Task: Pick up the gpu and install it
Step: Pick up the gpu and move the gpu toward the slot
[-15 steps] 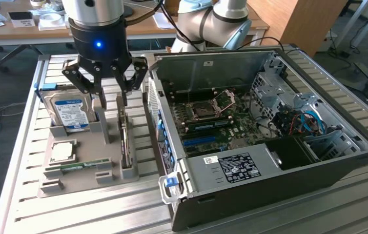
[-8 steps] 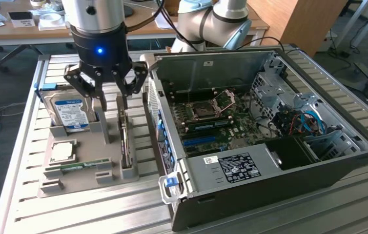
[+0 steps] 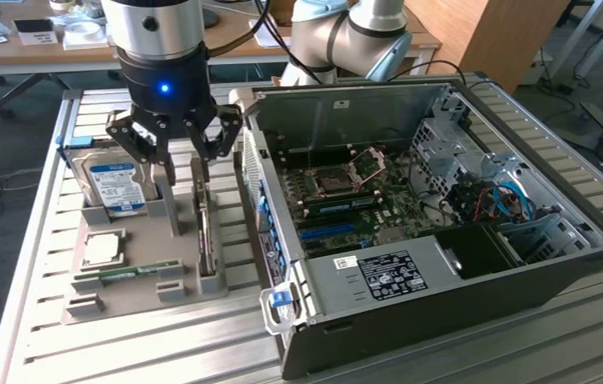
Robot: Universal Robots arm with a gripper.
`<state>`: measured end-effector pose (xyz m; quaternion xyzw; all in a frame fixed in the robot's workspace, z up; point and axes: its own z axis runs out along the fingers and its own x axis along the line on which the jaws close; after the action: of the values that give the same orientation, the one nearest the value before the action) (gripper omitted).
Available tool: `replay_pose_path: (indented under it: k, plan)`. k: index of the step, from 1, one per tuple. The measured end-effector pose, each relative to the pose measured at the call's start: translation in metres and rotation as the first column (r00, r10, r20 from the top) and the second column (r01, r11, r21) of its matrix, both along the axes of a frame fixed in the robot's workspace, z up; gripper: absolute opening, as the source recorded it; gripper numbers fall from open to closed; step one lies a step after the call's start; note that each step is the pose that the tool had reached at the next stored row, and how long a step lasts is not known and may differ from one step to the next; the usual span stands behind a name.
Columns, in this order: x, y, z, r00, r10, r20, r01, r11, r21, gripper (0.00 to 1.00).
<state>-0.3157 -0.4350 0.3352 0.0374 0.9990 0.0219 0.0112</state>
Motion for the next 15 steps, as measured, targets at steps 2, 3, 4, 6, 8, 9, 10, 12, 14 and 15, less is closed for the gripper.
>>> replay_pose_path:
  k: [2, 3, 4, 6, 8, 9, 10, 12, 14, 15]
  plan:
    - [0.000, 0.0000, -0.0002, 1.0000, 0.000, 0.0002, 0.000, 1.0000, 0.0002, 0.47]
    - [0.000, 0.0000, -0.0002, 1.0000, 0.000, 0.0003, 0.000, 1.0000, 0.0002, 0.47]
    - [0.000, 0.0000, -0.0002, 1.0000, 0.000, 0.0003, 0.000, 1.0000, 0.0002, 0.47]
    - [0.000, 0.0000, -0.0006, 1.0000, 0.000, 0.0005, 0.000, 1.0000, 0.0006, 0.47]
    - [0.000, 0.0001, -0.0027, 1.0000, 0.000, 0.0006, 0.000, 1.0000, 0.0014, 0.47]
    - [0.000, 0.0000, -0.0042, 1.0000, 0.000, 0.0002, 0.000, 1.0000, 0.0012, 0.47]
    - [0.000, 0.0000, -0.0061, 1.0000, 0.000, 0.0004, 0.000, 1.0000, 0.0014, 0.47]
    - [0.000, 0.0000, -0.0096, 1.0000, 0.000, 0.0003, 0.000, 1.0000, 0.0013, 0.47]
    - [0.000, 0.0000, -0.0132, 1.0000, 0.000, 0.0003, 0.000, 1.0000, 0.0013, 0.47]
    - [0.000, 0.0000, -0.0149, 1.0000, 0.000, 0.0002, 0.000, 1.0000, 0.0013, 0.47]
